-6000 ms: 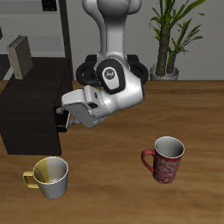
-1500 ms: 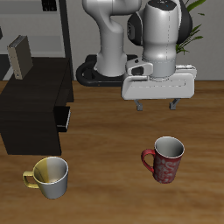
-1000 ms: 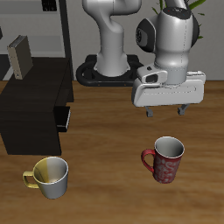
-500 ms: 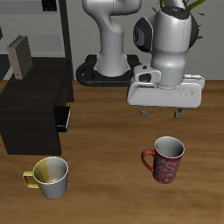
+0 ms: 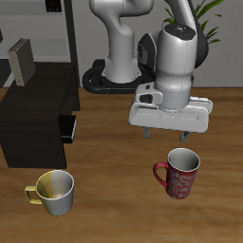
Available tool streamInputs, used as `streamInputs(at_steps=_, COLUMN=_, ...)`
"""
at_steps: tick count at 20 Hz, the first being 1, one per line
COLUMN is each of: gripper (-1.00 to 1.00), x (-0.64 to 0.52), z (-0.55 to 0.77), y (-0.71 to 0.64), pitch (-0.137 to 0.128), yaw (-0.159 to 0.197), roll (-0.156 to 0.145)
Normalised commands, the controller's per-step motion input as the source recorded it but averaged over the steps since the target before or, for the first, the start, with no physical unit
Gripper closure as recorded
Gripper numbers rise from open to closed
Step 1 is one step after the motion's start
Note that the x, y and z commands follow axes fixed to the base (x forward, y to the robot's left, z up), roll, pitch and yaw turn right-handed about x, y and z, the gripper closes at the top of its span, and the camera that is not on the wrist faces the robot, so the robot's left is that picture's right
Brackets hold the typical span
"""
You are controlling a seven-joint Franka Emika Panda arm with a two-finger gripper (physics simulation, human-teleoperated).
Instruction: Yellow book upright top shelf and black book top region shelf and red mug top shelf
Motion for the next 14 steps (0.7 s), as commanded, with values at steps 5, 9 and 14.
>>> streamInputs(at_steps=5, gripper=-1.0, x=-0.01, z=-0.45, y=-0.01, pitch=0.044, yaw=-0.007, roll=0.015)
streamInputs(at_steps=9, gripper=-1.0, x=-0.12, z=-0.41, y=0.12, pitch=0.047, yaw=-0.031, roll=0.046)
streamInputs(at_steps=14, gripper=-1.0, x=0.02, z=-0.24, y=-0.02, pitch=0.047, yaw=-0.03, roll=0.021)
